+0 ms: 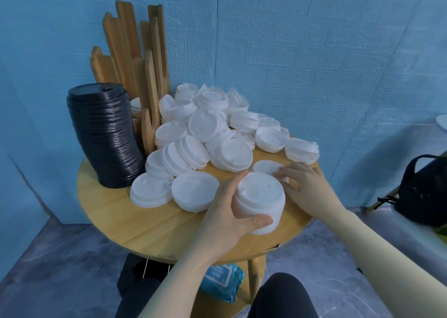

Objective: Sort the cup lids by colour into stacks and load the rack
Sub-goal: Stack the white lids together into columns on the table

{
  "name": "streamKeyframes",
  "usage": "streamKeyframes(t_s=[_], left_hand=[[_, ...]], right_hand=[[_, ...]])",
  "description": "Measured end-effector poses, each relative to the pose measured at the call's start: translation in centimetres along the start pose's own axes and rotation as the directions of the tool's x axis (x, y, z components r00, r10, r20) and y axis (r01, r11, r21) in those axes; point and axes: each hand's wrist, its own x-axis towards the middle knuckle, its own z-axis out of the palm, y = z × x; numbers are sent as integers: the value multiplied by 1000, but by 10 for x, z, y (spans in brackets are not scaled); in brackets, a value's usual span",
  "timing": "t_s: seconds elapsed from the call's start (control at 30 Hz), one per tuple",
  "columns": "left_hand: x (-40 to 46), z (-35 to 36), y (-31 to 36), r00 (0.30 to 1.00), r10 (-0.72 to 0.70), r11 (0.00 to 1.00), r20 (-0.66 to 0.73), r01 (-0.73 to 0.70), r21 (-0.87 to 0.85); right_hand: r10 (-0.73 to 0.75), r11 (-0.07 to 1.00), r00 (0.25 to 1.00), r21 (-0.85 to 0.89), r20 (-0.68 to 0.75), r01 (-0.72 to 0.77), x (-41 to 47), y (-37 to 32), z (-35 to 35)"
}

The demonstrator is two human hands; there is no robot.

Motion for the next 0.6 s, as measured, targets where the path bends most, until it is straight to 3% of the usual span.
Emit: streamKeyframes(t_s=[0.1,0.2,0.23,0.3,0.37,0.4,0.5,0.6], left_hand=[[0,1,0,1000,3,1000,-6,-3,-2],[1,1,0,1000,-5,1000,-6,5,-5],[1,1,0,1000,-3,1000,-9,3,-3],[1,2,1,1000,-1,1000,-11,1,7],[2,2,2,1000,-1,1000,-3,1,28],[3,2,2,1000,-1,999,11,1,40],[8,-3,4,997,-12,997,81,5,79],[16,-5,5,991,-24,994,134,9,112]], right_hand=[[-23,999,997,-25,-76,21,-12,1,-10],[10,996,991,90,-135,2,-12,8,-18],[40,986,994,164,-103,-22,-10,10,-20],[78,936,990,334,117,-113,-4,12,-24],[65,864,944,454,325,-216,0,12,-21],[59,842,931,483,361,-240,0,13,-18],[127,812,953,522,276,-260,-3,17,-9],[288,754,957,605,47,-257,-6,19,-22]])
